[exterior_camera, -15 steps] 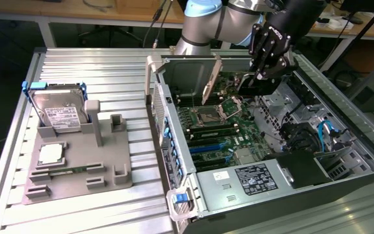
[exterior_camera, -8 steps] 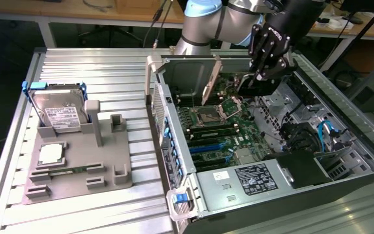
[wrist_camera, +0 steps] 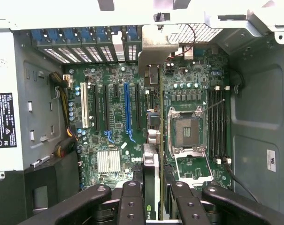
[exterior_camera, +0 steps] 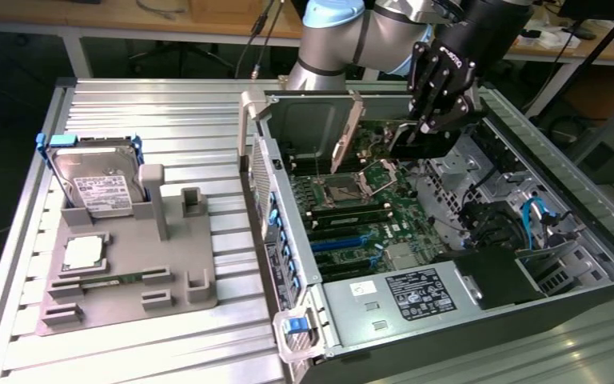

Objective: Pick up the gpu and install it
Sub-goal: 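Insert the gpu into the slot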

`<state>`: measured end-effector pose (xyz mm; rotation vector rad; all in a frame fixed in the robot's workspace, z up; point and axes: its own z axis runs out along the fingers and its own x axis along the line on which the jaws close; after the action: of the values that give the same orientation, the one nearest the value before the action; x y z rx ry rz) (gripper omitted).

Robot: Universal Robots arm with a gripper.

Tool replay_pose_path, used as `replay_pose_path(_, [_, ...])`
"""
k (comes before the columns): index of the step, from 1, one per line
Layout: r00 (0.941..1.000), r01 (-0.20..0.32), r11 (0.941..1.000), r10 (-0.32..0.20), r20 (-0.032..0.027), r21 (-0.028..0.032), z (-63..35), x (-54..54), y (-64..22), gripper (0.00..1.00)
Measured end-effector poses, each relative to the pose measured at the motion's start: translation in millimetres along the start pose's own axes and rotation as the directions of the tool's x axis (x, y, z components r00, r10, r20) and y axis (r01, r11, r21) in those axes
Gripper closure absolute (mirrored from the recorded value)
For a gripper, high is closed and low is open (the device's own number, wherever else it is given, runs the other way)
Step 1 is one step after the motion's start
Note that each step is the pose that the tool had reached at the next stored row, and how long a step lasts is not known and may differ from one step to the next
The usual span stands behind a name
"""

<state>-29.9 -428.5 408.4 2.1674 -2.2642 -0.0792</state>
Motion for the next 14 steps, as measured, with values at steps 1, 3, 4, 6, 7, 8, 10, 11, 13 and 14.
replay_pose_path(1, [1.0,0.0,1.0,0.0,0.0,0.0,0.0,0.0,0.0,0.73])
replay_pose_path(3, [1.0,0.0,1.0,0.0,0.0,0.0,0.0,0.0,0.0,0.73])
replay_pose_path(4, [1.0,0.0,1.0,0.0,0.0,-0.0001,0.0,0.0,0.0,0.73])
replay_pose_path(6, [1.0,0.0,1.0,0.0,0.0,0.0,0.0,0.0,0.0,0.73])
replay_pose_path(7, [1.0,0.0,1.0,0.0,0.0,0.0,0.0,0.0,0.0,0.73])
replay_pose_path(8, [1.0,0.0,1.0,0.0,0.0,-0.0001,0.1,0.0,0.0,0.73])
replay_pose_path(10, [1.0,0.0,1.0,0.0,0.0002,0.0002,2.2,0.1,-0.1,0.73])
replay_pose_path(11, [1.0,0.0,1.0,0.0,0.0,0.0002,2.8,0.1,-0.1,0.73])
replay_pose_path(13, [1.0,0.0,1.0,0.0,0.0001,0.0002,6.5,0.3,-0.2,0.73])
replay_pose_path(14, [1.0,0.0,1.0,0.0,0.0001,0.0002,8.8,0.5,-0.3,0.73])
